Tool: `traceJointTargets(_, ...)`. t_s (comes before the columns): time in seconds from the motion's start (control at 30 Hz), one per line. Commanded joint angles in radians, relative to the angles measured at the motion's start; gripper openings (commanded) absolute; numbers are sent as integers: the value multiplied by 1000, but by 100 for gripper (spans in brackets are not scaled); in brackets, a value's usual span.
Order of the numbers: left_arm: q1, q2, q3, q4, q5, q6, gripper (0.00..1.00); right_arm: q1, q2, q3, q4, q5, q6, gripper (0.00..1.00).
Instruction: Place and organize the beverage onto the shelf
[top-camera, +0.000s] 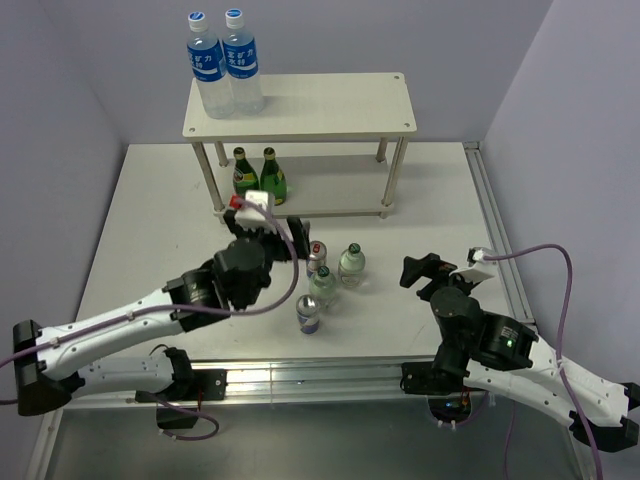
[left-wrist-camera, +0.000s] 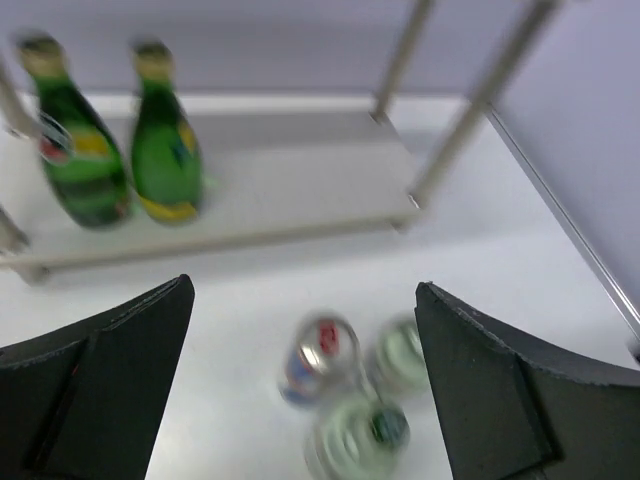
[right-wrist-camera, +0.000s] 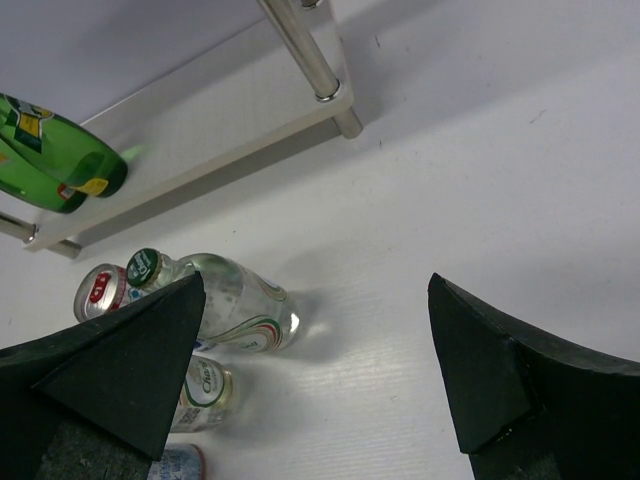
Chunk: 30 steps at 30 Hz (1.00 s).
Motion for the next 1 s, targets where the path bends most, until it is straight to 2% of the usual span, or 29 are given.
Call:
traceJointTargets(0.0, -142, -63, -84, -233, -49, -164, 99, 8, 16, -6, 42, 15, -5, 99)
traceJointTargets(0.1, -223, -106, -176, -233, 2, -255, 99, 6, 23, -3, 30, 22, 2, 99)
traceJointTargets(0.23, -346, -110, -263, -236, -38, -397, 99, 6, 26, 2, 19, 25, 13, 99)
traceJointTargets(0.47, -467, 8, -311, -212, -90, -517, 99, 6, 62, -4, 83, -14, -51, 99)
traceJointTargets(0.73, -481, 142, -380, -31, -177, -479, 99, 6, 171, 2, 169, -103, -58, 100)
traceJointTargets(0.97, -457, 246, -424, 138, -237, -444, 98, 6, 320, -16, 429, -201, -143, 100)
